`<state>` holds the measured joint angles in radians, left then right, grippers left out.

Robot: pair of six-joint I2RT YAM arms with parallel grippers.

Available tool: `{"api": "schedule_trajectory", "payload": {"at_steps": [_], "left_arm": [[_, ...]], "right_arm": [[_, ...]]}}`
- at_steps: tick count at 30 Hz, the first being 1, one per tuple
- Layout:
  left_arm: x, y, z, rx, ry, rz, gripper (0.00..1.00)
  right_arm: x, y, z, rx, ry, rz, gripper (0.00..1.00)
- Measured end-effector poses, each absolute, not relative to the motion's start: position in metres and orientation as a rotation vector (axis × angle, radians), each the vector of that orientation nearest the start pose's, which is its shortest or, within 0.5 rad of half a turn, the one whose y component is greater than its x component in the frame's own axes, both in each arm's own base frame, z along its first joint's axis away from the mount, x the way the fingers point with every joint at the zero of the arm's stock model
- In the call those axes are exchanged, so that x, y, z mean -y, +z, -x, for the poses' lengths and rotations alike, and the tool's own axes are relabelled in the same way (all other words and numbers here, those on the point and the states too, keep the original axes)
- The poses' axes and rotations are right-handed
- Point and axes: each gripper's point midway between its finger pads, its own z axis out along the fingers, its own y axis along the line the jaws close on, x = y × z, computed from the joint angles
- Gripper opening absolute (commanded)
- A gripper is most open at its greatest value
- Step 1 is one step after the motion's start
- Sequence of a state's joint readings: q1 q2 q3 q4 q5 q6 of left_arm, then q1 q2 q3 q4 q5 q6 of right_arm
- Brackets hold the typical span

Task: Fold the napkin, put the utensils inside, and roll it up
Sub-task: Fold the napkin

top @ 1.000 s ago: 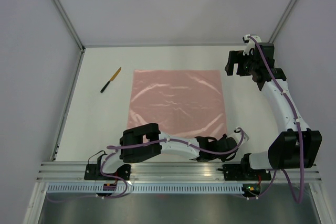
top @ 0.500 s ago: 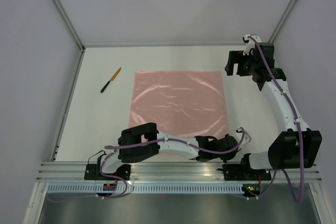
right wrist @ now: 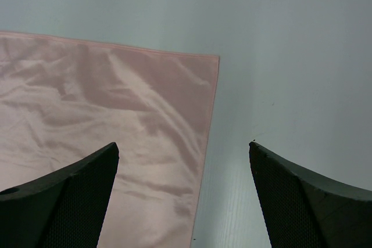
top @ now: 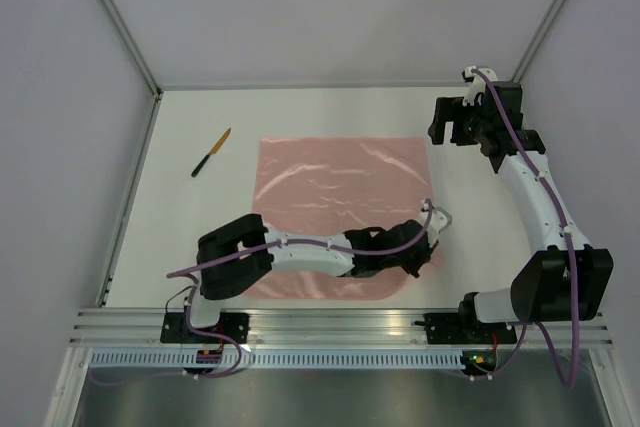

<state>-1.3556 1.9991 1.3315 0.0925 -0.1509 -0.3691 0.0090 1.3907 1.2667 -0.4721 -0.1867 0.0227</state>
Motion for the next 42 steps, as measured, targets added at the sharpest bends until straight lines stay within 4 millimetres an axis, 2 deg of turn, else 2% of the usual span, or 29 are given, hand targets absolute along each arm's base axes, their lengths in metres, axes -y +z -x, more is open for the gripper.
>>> {"api": "schedule_trajectory", "payload": {"at_steps": [2,5,8,11,14,18,27,31,42], "left_arm": [[0.516,0.087,-0.155,-2.06,-0.81,-0.909,0.02],[0.484,0.099,-0.206,-2.104,-0.818,-0.742,0.02],[0.441,0.105,-0.26,-2.152,-0.814,-0.551,0.02],[0.398,0.102,-0.306,-2.199,-0.789,-0.379,0.02],[0.367,0.096,-0.333,-2.234,-0.764,-0.266,0.02],[0.334,0.091,-0.354,-2.273,-0.742,-0.165,0.02],[0.258,0.103,-0.402,-2.273,-0.695,0.043,0.02],[0.224,0.099,-0.415,-2.297,-0.662,0.13,0.02],[0.196,0.103,-0.445,-2.293,-0.674,0.21,0.02]], "right_arm": [[-0.037,0.23,-0.403,-2.161,0.221,0.093,0.98],[-0.038,0.23,-0.403,-2.162,0.224,0.094,0.98],[-0.038,0.23,-0.403,-2.162,0.229,0.097,0.98],[-0.04,0.229,-0.402,-2.166,0.238,0.101,0.98],[-0.041,0.228,-0.401,-2.17,0.245,0.104,0.98],[-0.042,0.228,-0.4,-2.171,0.25,0.107,0.98],[-0.045,0.227,-0.4,-2.175,0.271,0.116,0.98],[-0.046,0.224,-0.4,-2.184,0.279,0.119,0.98],[-0.048,0.222,-0.4,-2.191,0.292,0.124,0.98]]}}
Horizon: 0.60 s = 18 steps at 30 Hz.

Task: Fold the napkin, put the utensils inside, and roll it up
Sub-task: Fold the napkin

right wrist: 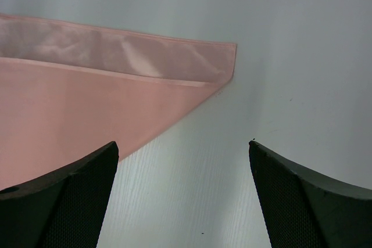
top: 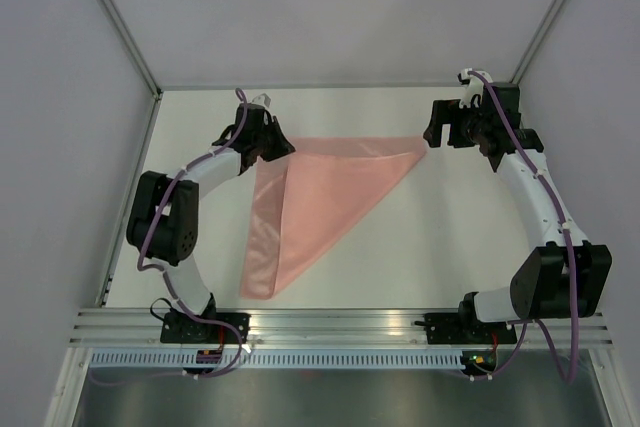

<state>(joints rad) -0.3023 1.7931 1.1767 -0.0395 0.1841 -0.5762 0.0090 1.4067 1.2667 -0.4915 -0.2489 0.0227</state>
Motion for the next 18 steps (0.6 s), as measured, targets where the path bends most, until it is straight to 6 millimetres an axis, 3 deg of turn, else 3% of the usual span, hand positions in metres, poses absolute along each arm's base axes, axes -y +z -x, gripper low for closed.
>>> {"api": "schedule_trajectory", "payload": {"at_steps": [18], "left_arm": [[0.17,0.102,-0.486,-2.308,-0.662,0.294,0.02]], "right_arm": [[-0.049,0.221,-0.399,-2.194,0.298,0.128,0.98]]}}
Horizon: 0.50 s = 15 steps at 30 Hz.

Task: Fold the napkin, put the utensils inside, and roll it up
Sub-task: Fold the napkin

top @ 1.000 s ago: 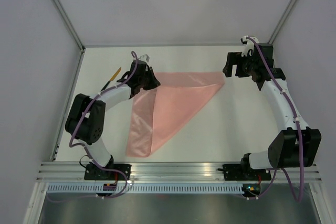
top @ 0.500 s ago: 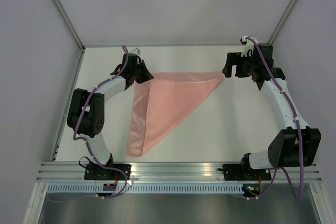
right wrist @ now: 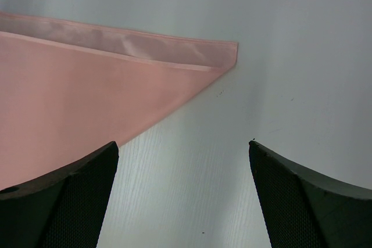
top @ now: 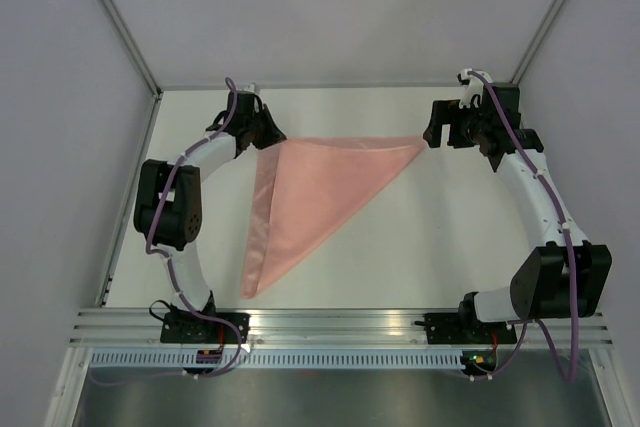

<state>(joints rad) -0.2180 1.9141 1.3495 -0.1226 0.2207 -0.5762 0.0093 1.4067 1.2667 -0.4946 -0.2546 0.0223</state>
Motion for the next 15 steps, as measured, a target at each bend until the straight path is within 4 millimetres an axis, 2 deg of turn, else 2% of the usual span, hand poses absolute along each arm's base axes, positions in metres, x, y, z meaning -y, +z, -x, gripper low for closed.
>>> {"api": "schedule_trajectory", "payload": {"at_steps": [8,15], "left_arm": [[0.152,0.103,-0.499,-2.302,-0.655,0.336,0.02],[0.141,0.09,-0.501,-2.328,-0.65,0.368,0.02]], "right_arm": [[-0.049,0.221,-0.399,-2.194,0.298,0.128,0.98],[-0.049,0.221,-0.399,-2.194,0.299,0.129,0.98]]}}
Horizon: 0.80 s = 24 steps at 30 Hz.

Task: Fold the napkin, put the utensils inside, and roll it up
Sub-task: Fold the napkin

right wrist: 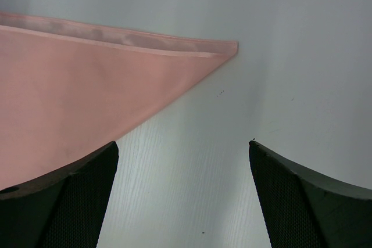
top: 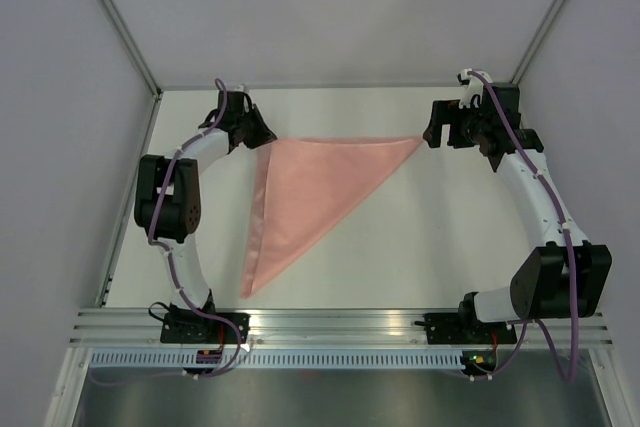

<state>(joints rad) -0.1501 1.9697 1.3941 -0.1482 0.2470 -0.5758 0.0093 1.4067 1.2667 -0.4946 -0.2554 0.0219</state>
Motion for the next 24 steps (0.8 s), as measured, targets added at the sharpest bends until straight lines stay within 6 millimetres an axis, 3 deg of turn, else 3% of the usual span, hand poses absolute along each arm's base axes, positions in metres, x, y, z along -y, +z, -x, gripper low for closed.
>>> {"api": "schedule_trajectory", "payload": {"at_steps": [6,17,24], "left_arm": [[0.133,0.08,-0.502,-2.349,-0.657,0.393,0.02],[0.121,0.094,-0.517,-2.316,-0.668,0.411,0.02],[0.115,0.086,-0.521,-2.331,-0.671,0.43,0.02]], "right_arm": [[-0.049,0.221,-0.399,-2.194,0.3,0.13,0.98],[-0.05,0.221,-0.399,-2.194,0.301,0.131,0.98],[-0.051,0.22,-0.399,-2.197,0.302,0.133,0.98]]}}
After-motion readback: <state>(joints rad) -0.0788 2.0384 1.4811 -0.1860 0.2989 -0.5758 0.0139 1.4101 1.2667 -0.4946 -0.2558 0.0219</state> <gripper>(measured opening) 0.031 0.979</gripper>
